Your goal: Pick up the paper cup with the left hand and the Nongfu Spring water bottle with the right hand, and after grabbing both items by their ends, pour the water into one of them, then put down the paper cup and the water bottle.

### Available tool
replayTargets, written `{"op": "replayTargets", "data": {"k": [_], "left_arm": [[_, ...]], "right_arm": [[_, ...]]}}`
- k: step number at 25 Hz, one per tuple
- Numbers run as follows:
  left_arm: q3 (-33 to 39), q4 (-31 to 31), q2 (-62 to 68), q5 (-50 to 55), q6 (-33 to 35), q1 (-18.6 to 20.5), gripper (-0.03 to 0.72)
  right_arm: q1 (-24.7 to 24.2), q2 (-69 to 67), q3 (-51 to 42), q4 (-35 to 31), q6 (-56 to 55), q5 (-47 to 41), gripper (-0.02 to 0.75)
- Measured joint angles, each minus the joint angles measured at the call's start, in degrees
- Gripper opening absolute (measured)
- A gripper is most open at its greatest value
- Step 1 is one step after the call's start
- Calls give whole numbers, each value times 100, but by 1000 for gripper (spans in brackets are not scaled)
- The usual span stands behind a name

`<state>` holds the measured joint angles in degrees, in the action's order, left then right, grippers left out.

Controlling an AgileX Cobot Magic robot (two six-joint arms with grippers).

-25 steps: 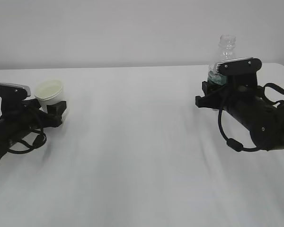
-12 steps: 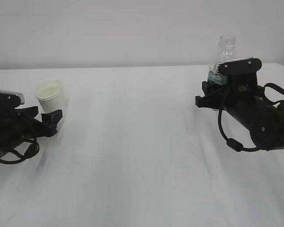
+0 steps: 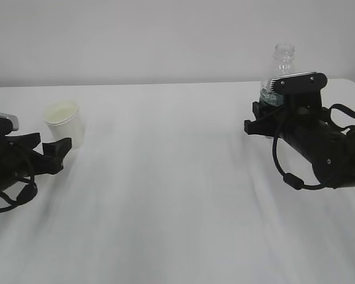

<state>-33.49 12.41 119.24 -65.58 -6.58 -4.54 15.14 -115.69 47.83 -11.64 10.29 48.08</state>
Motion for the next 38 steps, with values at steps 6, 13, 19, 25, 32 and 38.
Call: {"op": "replayTargets", "data": {"k": [6, 13, 19, 25, 32, 38], "left_arm": [[191, 41, -251, 0, 0, 0, 573], [253, 46, -273, 0, 59, 0, 573], [253, 35, -273, 0, 76, 0, 570], [253, 35, -273, 0, 76, 0, 566], [253, 35, -273, 0, 80, 0, 557], [253, 35, -273, 0, 80, 0, 555]], "right_arm": [[0, 0, 0, 0, 0, 0, 405], [0, -28, 0, 0, 0, 27, 405], [0, -384, 0, -50, -40, 350, 405], [0, -433, 0, -127, -77, 496, 405], [0, -654, 0, -194, -91, 818, 405], [0, -812, 116, -198, -96, 885, 405]]}}
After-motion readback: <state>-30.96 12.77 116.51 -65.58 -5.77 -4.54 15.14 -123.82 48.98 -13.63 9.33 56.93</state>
